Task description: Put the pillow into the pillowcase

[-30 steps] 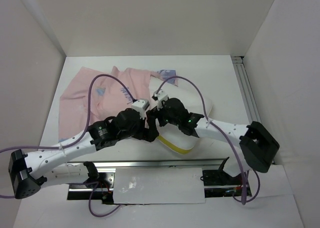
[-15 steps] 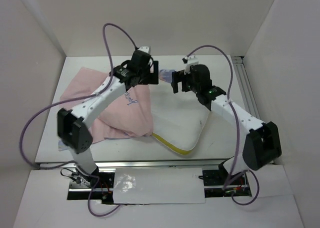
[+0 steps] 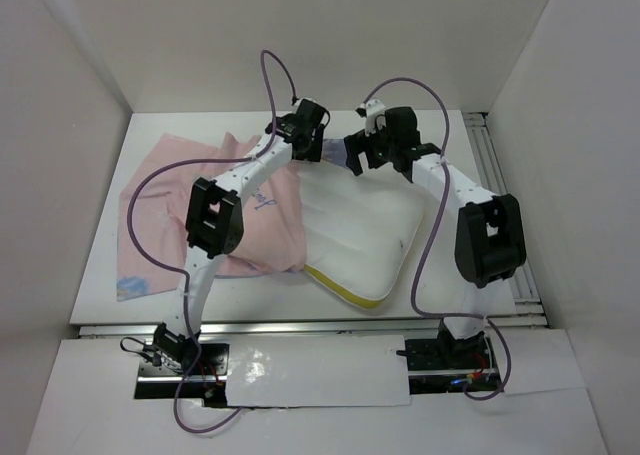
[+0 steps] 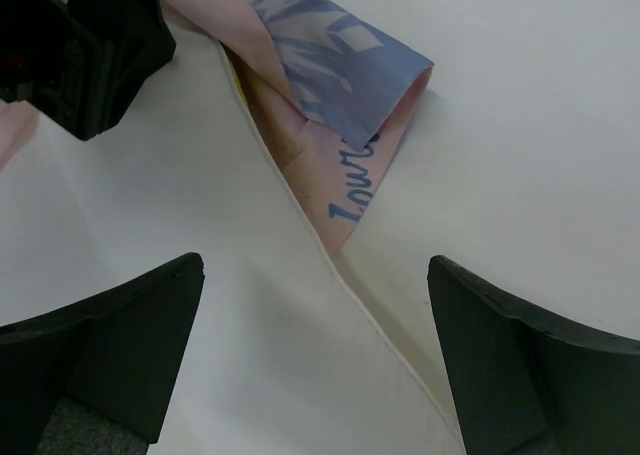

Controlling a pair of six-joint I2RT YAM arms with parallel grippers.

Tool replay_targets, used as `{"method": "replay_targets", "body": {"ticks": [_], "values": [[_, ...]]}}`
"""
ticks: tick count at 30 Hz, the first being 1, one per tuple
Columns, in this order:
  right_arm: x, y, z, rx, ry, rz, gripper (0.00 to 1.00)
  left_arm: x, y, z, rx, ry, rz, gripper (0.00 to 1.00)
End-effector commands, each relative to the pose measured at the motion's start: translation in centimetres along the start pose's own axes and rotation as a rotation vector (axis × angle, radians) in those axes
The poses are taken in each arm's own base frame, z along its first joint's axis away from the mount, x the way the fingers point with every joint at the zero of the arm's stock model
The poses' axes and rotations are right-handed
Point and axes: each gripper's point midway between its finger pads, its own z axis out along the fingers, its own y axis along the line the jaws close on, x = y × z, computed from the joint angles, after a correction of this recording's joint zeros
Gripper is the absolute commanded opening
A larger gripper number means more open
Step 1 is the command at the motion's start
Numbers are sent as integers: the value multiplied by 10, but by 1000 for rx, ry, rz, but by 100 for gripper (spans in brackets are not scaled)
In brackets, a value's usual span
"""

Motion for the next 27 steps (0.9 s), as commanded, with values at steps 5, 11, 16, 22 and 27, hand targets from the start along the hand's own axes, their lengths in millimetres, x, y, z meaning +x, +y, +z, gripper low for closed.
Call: {"method": "replay_targets", "body": {"ticks": [5, 11, 16, 22, 27], "values": [[0, 18, 10, -190, -25, -106, 100, -45, 7, 14, -26, -167, 16, 92], [26, 33, 25, -309, 48, -103, 100, -29, -1, 34, -12, -137, 72, 52], [45, 47, 45, -370, 102, -76, 97, -23, -1, 38, -15, -126, 87, 0], [60, 69, 60, -378, 201, -127, 5, -61, -17, 0, 139, -208, 59, 0], [-3, 77, 30, -301, -10, -229, 0, -91, -35, -53, 276, -295, 54, 0]]}}
